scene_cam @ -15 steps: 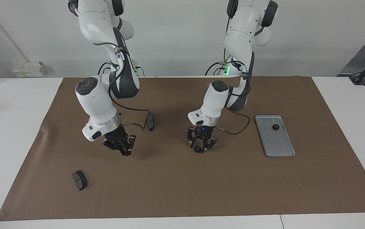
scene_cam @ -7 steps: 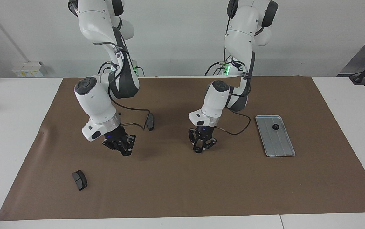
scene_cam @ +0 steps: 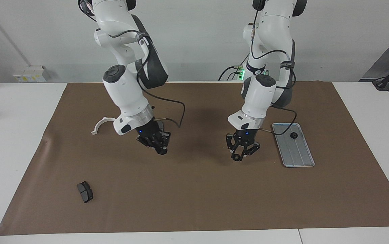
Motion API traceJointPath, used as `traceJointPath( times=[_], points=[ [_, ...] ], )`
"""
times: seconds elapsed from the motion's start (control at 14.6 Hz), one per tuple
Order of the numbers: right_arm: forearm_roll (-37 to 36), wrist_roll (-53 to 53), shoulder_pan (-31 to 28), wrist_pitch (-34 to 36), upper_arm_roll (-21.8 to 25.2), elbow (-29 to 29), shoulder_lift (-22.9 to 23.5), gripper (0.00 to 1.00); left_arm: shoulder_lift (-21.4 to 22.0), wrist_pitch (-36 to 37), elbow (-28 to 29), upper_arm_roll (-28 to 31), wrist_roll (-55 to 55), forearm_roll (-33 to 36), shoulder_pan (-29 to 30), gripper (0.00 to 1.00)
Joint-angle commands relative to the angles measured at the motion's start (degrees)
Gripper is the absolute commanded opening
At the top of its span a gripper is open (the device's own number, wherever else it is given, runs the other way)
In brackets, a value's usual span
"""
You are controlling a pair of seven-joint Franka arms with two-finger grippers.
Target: Pick bearing gear from pile to tray
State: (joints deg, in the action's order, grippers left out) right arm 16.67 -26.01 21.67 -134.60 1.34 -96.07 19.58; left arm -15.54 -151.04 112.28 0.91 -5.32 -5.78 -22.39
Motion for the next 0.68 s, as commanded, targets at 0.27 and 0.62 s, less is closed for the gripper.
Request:
traceJointPath(
  times=[0.27,0.62],
  points=[
    [-5.3,-16.95,9.96,-9.8,0.24,0.96,6.07,0.0,5.43,2.68,6.28,-0.56,-4.61,0.24,14.38,0.0],
    [-16.3,-26.63,13.13,-13.58,-0.02,3.08,12.14,0.0,5.96,0.67,9.09,-0.39,-6.72,0.15,18.96,0.0]
  ],
)
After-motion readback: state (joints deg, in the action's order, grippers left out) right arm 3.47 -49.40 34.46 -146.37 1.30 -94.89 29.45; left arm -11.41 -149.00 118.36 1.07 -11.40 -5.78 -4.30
